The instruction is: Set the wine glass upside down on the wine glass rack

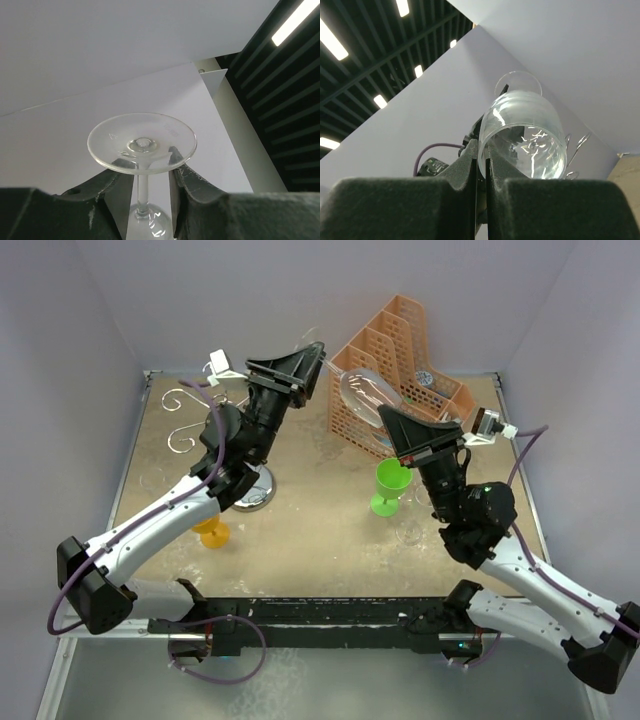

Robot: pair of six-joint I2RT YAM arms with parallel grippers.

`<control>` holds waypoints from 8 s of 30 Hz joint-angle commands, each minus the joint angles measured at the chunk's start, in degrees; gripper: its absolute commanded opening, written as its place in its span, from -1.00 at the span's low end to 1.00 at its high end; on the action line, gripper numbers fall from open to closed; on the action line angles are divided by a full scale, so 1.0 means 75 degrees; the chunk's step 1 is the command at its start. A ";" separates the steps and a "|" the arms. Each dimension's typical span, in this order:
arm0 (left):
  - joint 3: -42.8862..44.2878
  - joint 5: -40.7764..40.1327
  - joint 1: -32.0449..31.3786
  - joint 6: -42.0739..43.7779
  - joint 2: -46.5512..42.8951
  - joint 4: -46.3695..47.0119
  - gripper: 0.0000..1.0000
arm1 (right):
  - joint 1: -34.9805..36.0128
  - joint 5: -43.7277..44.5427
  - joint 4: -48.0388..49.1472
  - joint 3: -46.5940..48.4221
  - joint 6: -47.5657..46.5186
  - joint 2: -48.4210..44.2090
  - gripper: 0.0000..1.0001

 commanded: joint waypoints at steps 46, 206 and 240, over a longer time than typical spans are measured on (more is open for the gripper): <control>0.0952 0.5250 0.0027 0.7480 -0.1290 -0.2047 -1.00 | 0.0014 -0.3365 -0.5549 0.2560 -0.4557 -0.0013 0.20; 0.0794 -0.0005 0.0032 0.8415 -0.4363 -0.5970 0.17 | -0.1138 -0.6954 0.1228 0.3473 -0.4011 0.6611 -1.00; 0.0753 -0.0057 0.0035 0.8447 -0.4368 -0.5981 0.17 | -0.1169 -0.6147 0.1727 0.2934 -0.3904 0.6471 -1.00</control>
